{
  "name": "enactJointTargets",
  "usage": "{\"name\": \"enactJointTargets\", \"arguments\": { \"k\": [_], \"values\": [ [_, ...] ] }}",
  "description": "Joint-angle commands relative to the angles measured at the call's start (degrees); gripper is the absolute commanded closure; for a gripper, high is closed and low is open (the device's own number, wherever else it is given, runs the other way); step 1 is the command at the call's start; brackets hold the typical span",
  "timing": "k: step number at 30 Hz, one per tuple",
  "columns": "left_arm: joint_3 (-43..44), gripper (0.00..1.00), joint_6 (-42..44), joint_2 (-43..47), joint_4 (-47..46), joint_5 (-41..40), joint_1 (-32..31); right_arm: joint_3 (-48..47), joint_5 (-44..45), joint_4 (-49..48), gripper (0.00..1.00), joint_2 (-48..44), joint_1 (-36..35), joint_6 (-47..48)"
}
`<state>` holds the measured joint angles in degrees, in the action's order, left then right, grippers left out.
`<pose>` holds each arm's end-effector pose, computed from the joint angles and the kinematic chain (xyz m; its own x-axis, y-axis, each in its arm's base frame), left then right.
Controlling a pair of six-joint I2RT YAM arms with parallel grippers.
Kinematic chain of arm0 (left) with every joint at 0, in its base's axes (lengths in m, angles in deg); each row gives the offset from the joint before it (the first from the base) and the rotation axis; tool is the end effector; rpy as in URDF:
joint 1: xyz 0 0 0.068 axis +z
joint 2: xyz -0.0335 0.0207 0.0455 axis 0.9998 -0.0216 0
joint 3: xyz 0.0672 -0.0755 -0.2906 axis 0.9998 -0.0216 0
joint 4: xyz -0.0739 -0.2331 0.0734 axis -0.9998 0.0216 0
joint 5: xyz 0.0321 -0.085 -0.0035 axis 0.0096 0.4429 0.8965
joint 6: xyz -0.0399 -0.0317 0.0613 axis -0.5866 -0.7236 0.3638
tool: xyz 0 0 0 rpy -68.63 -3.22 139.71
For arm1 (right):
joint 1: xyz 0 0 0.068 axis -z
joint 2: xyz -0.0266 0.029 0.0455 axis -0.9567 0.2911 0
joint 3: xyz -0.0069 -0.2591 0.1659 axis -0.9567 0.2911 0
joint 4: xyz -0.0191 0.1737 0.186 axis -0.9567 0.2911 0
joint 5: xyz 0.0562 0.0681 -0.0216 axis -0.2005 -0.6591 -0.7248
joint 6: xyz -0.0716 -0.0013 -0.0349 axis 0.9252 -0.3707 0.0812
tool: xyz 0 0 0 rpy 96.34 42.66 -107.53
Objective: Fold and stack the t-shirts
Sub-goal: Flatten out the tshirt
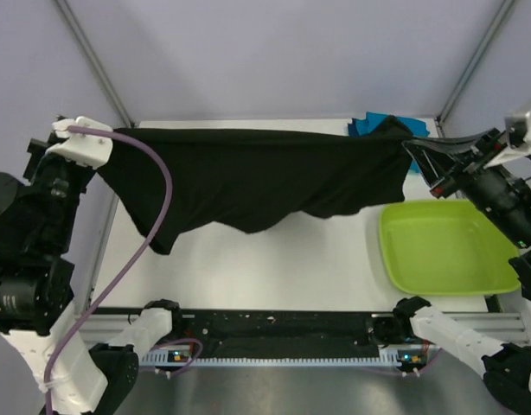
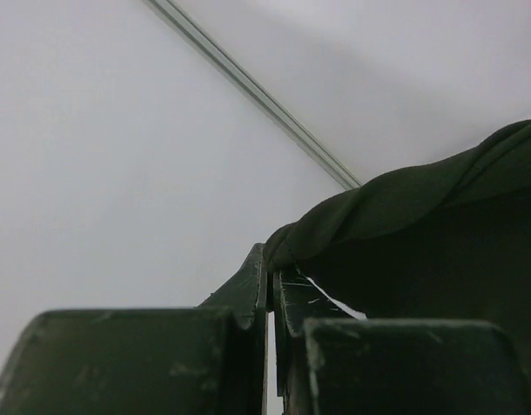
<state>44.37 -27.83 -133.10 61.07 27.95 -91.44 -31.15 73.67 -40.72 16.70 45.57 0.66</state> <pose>0.0687 0.0051 0.6119 0.0003 0.6773 -0.7357 -0.0994 0.7320 0.6740 0.0623 0.0453 0.5929 0.1454 0.1369 -0.9799 -0.6087 0.7931 0.0205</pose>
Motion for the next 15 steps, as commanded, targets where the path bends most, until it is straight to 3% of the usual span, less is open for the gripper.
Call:
{"name": "enactJointTargets", "arguments": {
  "k": [1, 6, 10, 15],
  "values": [
    [4.6, 1.0, -0.3, -1.5, 4.0, -2.7, 0.6, -4.4, -2.5, -0.9, 1.0, -1.3, 0.4, -0.8],
    [-3.8, 1.0, 0.1, -2.9, -2.6, -2.0, 0.6, -6.8, 2.8, -1.1, 1.0, 7.2, 0.4, 2.8],
    [-13.3, 1.0, 0.4, -7.3, -12.4, -2.8, 0.6, -10.0, 6.7, -2.9, 1.0, 21.9, 1.3, 7.8],
    [-19.8, 1.0, -1.0, -18.6, -22.0, -0.8, 0.6, -18.1, 5.0, -9.9, 1.0, 42.3, 5.1, 9.3]
  ]
}}
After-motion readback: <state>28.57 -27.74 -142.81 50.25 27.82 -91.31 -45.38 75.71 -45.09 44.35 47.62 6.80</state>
